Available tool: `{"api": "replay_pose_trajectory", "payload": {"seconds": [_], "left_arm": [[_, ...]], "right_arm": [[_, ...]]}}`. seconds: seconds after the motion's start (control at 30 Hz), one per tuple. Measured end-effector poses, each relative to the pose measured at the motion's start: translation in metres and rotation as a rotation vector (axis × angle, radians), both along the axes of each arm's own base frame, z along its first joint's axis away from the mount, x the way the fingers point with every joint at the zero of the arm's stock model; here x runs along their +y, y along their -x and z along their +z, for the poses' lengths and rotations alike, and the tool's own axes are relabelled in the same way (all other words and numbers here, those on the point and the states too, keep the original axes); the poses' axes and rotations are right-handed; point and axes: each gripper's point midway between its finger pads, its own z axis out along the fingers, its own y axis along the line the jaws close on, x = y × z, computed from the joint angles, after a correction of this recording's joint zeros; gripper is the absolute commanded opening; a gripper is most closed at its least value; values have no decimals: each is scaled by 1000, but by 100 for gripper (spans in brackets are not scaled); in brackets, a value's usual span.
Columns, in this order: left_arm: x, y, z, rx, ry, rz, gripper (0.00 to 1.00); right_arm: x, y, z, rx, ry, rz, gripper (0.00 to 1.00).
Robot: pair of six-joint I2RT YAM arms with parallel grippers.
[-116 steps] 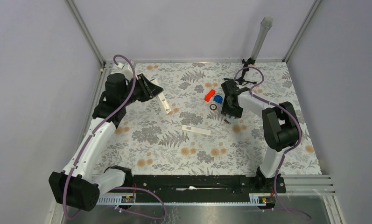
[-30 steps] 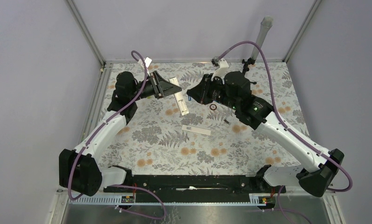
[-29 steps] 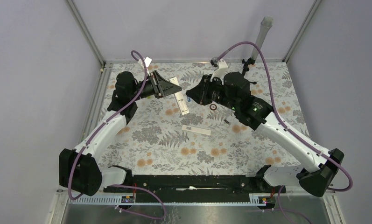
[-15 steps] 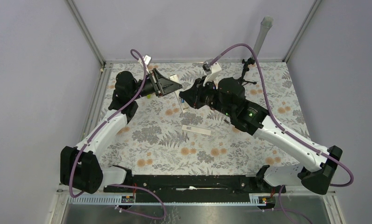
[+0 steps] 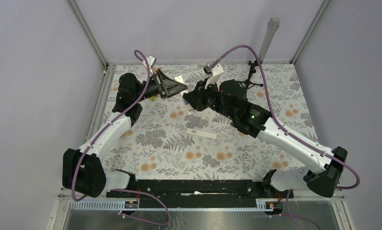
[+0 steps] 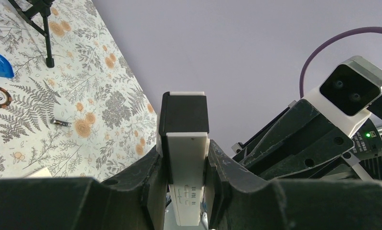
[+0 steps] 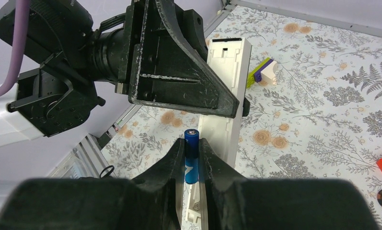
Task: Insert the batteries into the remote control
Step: Load the battery into the remote control.
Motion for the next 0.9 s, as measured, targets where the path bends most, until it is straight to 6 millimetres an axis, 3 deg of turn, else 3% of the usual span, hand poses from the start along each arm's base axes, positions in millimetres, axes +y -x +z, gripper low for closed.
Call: {"api": "replay_pose_trajectory", "payload": {"seconds": [0.27, 0.9], "left_arm": [[0, 0, 4, 4, 16, -4, 15], [-1, 0, 10, 38, 54, -8, 15]], "right_arm": [[-2, -3, -7, -13, 26, -9, 9], [-4, 1, -3, -44, 16, 4, 17]]}}
